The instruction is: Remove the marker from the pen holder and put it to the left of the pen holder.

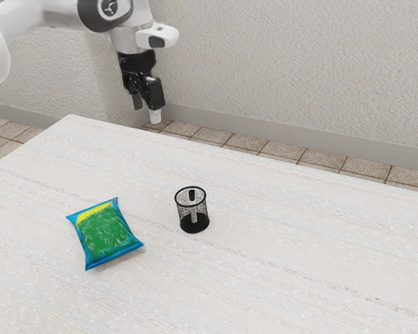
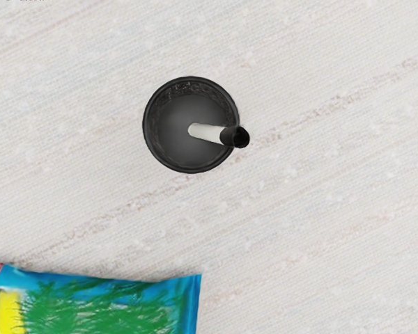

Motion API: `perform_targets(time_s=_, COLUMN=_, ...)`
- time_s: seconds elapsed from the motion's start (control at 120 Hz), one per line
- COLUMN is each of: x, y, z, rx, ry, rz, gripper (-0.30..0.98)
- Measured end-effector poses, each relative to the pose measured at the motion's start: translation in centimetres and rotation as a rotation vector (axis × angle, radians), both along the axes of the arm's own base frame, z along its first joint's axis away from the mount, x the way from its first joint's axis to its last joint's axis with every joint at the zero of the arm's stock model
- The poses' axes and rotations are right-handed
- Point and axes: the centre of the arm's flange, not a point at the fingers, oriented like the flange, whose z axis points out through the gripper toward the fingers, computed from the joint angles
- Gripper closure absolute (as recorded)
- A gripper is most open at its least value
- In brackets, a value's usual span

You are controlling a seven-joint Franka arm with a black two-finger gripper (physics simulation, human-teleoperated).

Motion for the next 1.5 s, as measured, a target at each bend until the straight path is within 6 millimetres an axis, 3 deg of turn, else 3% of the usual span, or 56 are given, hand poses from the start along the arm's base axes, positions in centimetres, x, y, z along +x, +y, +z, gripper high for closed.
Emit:
perform_targets(time_s=0.117, x=2.4, y=-2.2, z=-4.6, rx=0.043, ry=0.056, rz=-0.087, gripper=0.0)
perform_targets(time_s=0.317, x=5.1, y=-3.7, z=-12.2, rx=0.056, ry=0.149, rz=-0.168, gripper=0.0)
perform_targets(time_s=0.55, x=5.5, y=-5.4, z=-17.6, rx=-0.039, ry=0.232, rz=-0.182, gripper=0.0)
perform_targets(time_s=0.717, x=4.4, y=-7.4, z=-19.3, rx=-0.066, ry=0.277, rz=-0.201, gripper=0.0)
perform_targets(time_s=0.842, x=4.8, y=-6.1, z=-21.4, rx=-0.066, ry=0.304, rz=-0.176, gripper=0.02)
perform_targets(time_s=0.992, x=5.7, y=-5.4, z=-23.2, rx=-0.061, ry=0.3, rz=-0.158, gripper=0.18)
perform_targets(time_s=1.3, x=7.5, y=-4.6, z=-24.7, rx=-0.067, ry=0.209, rz=-0.132, gripper=0.36)
perform_targets(time_s=1.5, x=8.0, y=-4.3, z=-25.0, rx=-0.067, ry=0.18, rz=-0.122, gripper=0.56)
